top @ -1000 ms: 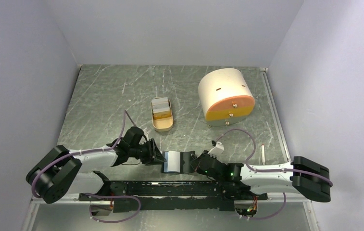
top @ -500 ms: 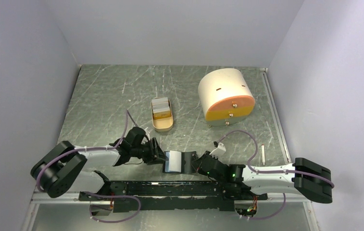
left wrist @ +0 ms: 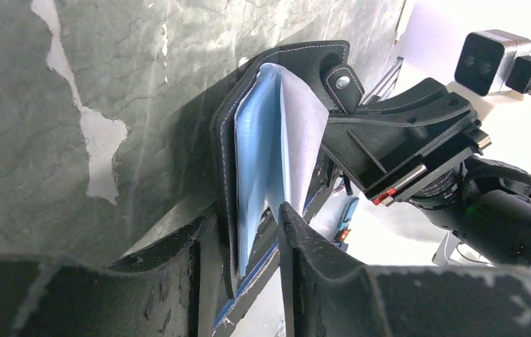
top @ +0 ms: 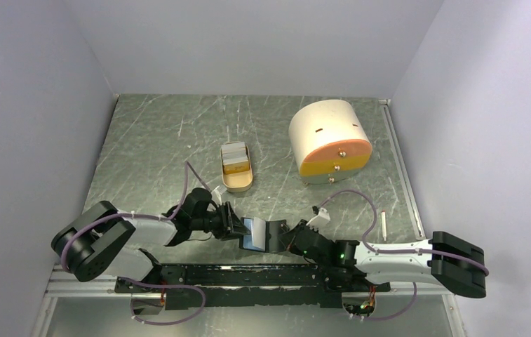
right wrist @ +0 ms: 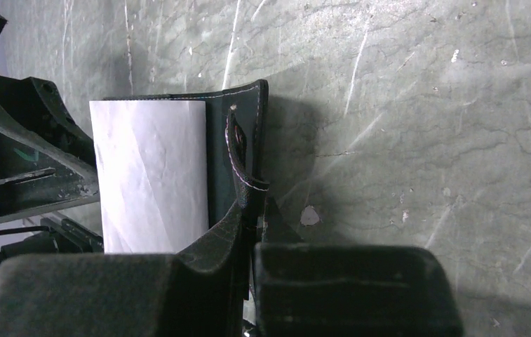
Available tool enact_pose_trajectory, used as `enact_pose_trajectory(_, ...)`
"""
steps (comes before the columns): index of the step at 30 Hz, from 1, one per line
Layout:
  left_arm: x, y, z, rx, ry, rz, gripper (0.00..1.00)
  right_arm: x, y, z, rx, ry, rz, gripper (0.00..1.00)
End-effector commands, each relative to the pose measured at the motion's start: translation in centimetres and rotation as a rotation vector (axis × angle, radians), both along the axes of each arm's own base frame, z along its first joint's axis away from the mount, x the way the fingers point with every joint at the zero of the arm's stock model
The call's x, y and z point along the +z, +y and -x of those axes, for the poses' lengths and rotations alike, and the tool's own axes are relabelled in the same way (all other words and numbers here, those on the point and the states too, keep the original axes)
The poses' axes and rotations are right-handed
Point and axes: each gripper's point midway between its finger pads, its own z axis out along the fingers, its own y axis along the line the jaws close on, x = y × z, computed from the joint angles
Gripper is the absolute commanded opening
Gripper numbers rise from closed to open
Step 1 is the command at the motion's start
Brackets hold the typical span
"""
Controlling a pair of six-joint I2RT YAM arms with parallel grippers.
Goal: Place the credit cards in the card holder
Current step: Open the card holder at the center of the board.
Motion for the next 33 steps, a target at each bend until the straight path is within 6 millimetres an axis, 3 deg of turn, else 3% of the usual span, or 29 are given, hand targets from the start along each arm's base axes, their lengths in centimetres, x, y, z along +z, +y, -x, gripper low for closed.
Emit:
enact_pose_trajectory(1, 1.7, -1.1, -0.2, -0.041, -0.063, 0.067, 0.39, 0.1, 0.1, -0.4, 0.01, -0.032, 0.016, 0.0)
enact_pose_trajectory(5, 1.7, -1.5, -0.2, -0.049, -0.069, 0.076, 0.38, 0.5, 0.8, -0.4, 0.043, -0.043, 0.036, 0.04)
enact_pose_trajectory(9, 1.3, -1.4, -0.5, -0.055, -0.075, 0.031, 0.28, 1.6, 1.3, -0.9, 0.062, -0.061, 0.105, 0.24)
enact_pose_trajectory(13, 1.6, -1.0, -0.9, -0.035, -0.094, -0.027, 0.1, 4.1, 1.8, -1.0, 0.115, -0.085, 0.184, 0.44)
enact_pose_trajectory(18, 2.9, -0.4, -1.5, 0.001, -0.136, -0.074, 0.09, 7.7, 2.9, -1.2, 0.184, -0.117, 0.245, 0.6)
enact_pose_trajectory(25, 2.8, 0.8, -1.8, 0.03, -0.122, -0.198, 0.09, 11.2, 6.2, -1.2, 0.254, -0.151, 0.213, 0.63)
enact_pose_trajectory(33, 2.6, 1.4, -1.3, 0.041, -0.094, -0.217, 0.09, 13.5, 7.3, -2.0, 0.248, -0.178, 0.231, 0.64)
